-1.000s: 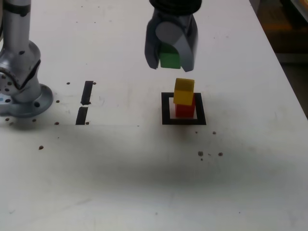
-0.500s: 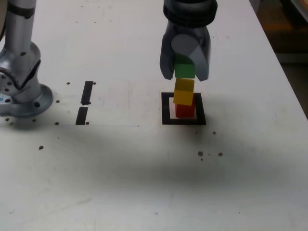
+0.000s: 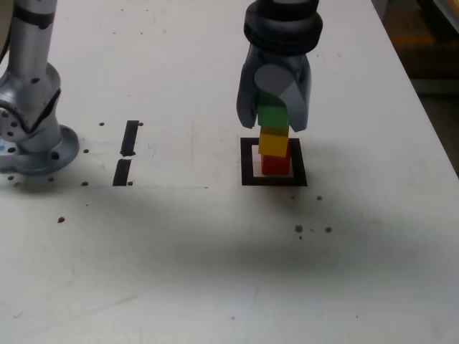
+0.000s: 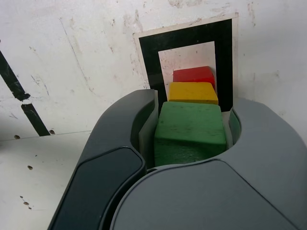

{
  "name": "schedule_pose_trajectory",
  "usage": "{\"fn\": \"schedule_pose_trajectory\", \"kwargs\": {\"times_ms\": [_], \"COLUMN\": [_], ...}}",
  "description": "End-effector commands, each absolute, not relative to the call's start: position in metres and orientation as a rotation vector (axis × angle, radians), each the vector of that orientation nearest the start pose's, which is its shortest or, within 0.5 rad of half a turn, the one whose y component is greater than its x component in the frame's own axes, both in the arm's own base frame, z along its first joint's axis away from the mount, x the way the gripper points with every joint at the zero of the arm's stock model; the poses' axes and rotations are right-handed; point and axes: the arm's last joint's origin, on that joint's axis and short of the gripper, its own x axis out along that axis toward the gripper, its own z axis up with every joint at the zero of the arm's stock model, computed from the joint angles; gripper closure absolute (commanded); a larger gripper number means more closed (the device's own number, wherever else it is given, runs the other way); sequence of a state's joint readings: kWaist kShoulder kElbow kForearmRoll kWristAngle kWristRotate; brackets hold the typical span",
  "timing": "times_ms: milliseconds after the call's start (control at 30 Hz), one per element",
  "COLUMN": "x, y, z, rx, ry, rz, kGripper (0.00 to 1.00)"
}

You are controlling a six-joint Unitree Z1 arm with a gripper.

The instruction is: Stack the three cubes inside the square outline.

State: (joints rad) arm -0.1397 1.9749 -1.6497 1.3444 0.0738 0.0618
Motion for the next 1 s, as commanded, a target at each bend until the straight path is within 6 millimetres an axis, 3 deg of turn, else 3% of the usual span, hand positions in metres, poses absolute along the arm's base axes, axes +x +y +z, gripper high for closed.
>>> {"fn": "schedule_pose_trajectory", "kwargs": {"times_ms": [0, 967], "x": [0.3478, 0.348], "y": [-0.0459, -0.0462], "z": [0.2896, 0.2896], "rx": [0.224, 0.225], "ry": [1.665, 1.661], "rz": [-0.104, -0.114], "kGripper": [0.69, 0.38]}}
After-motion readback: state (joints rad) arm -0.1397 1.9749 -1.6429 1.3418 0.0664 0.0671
